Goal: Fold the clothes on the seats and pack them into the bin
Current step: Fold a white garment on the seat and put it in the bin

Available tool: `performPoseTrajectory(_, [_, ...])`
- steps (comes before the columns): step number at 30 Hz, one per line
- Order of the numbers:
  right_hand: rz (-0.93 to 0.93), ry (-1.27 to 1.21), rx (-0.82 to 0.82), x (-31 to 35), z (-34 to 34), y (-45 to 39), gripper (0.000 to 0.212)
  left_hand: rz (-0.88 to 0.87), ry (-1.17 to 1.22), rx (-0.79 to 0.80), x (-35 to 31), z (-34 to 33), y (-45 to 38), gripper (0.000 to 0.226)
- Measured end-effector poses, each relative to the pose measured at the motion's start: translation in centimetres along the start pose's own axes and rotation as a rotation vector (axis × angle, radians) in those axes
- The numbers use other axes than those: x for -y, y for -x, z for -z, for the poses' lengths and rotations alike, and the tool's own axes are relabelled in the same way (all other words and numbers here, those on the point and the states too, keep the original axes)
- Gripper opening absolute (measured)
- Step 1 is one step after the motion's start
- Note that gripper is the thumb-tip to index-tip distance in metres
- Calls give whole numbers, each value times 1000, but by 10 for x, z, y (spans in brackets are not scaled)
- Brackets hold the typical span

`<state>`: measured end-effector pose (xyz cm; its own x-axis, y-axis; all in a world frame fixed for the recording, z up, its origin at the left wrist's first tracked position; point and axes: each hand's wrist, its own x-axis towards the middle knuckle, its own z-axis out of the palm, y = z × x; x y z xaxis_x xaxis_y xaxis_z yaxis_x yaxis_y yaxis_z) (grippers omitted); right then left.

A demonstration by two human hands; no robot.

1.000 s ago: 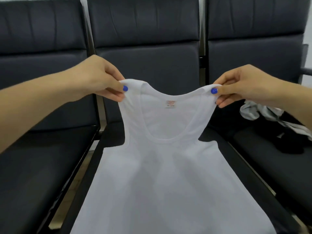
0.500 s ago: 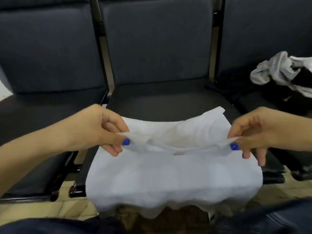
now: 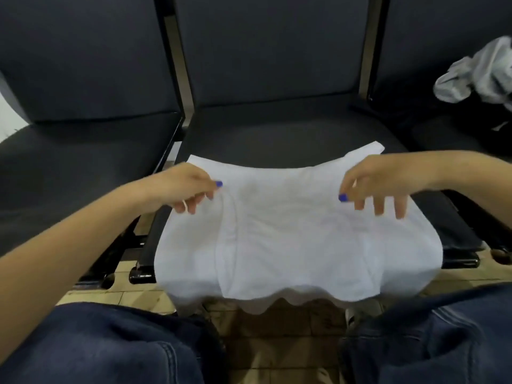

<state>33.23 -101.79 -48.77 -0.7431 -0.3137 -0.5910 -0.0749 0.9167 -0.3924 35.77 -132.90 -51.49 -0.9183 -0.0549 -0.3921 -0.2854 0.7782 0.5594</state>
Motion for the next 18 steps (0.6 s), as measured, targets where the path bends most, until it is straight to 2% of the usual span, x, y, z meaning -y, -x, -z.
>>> performPoseTrajectory(3, [-107, 61, -297, -6, 21, -37, 29, -8, -9, -382, 13, 7, -46, 19])
performPoseTrajectory(4, [-147, 64, -390, -12, 26, -49, 35, -21, -16, -478, 22, 8, -59, 16])
performPoseTrajectory(5, [-192, 65, -477, -20, 29, -60, 41, -24, 5, -537, 30, 9, -71, 23])
performPoseTrajectory(8, [-357, 41, -629, -44, 31, -84, 58, 33, 42, -574, 44, 12, -91, 42])
performPoseTrajectory(10, [-421, 1, -658, -54, 29, -93, 59, 68, -6, -562, 45, 12, -97, 39])
performPoseTrajectory(12, [-433, -55, -665, -59, 32, -99, 53, 81, -112, -534, 42, 10, -97, 31])
performPoseTrajectory(15, [-398, -161, -684, -64, 40, -105, 30, 65, -325, -569, 40, 6, -96, 27])
performPoseTrajectory(17, [-377, -266, -730, -67, 44, -107, 22, 6, -345, -616, 37, 5, -96, 21])
performPoseTrajectory(18, [-345, -381, -760, -68, 46, -106, 20, -13, -263, -628, 35, 5, -95, 19])
